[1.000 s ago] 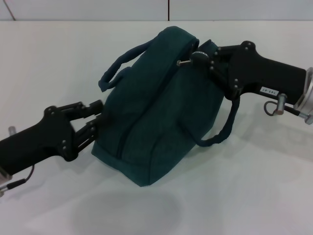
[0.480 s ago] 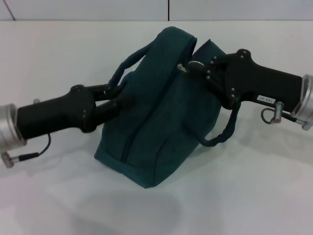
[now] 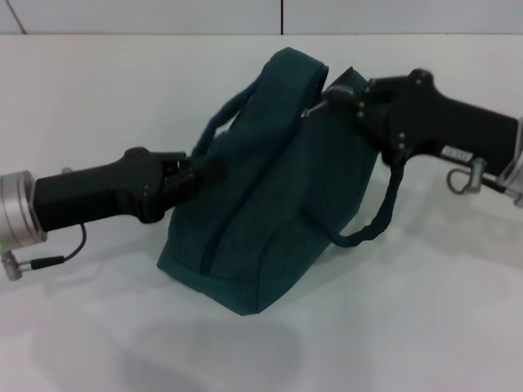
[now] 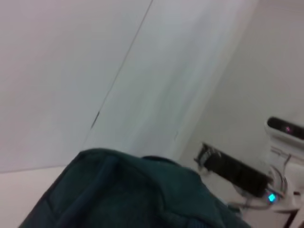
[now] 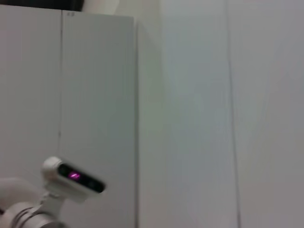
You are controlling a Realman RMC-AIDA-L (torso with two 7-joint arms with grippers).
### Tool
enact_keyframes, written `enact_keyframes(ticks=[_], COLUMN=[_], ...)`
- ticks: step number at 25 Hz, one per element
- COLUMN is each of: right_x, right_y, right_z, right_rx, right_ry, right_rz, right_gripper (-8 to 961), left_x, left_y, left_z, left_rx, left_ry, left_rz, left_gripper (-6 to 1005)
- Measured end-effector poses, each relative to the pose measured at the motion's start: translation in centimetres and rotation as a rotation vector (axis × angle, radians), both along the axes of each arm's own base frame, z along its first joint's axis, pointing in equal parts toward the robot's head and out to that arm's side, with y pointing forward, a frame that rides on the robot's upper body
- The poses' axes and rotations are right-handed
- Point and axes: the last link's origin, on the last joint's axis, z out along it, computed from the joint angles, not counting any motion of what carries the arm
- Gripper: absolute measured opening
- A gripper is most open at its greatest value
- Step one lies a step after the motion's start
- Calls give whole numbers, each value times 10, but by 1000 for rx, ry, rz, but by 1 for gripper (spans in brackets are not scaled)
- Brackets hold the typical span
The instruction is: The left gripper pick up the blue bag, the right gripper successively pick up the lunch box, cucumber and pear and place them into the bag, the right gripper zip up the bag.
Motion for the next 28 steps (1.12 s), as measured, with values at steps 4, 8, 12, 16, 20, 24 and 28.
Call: enact_keyframes(ticks=[4, 8, 12, 16, 20, 24, 28], right_x=[4, 9, 15, 19, 27, 41, 54], right_y=[8, 14, 20, 21, 10, -13, -33], right_z=[10, 11, 8, 5, 2, 3, 5], right_rx=[49, 72, 92, 94, 87, 73, 67], right_ry=[17, -1, -30, -49, -44, -15, 13], right_rz=[-39, -78, -126, -145, -138, -128, -134], right_gripper=[52, 53, 53, 54, 54, 55, 55], left_x=[-3, -7, -7, -7, -10, -15, -19], left_y=[-5, -11, -16, -16, -14, -11, -10], left_z=[-1, 3, 9, 15, 26, 38, 46], left_rx=[-34, -52, -62, -40, 15, 52, 73], left_ry=[26, 27, 13, -11, -35, -15, -4], left_rz=[-12, -25, -44, -44, -36, -47, -42], left_gripper=[160, 58, 66, 73, 81, 89, 97])
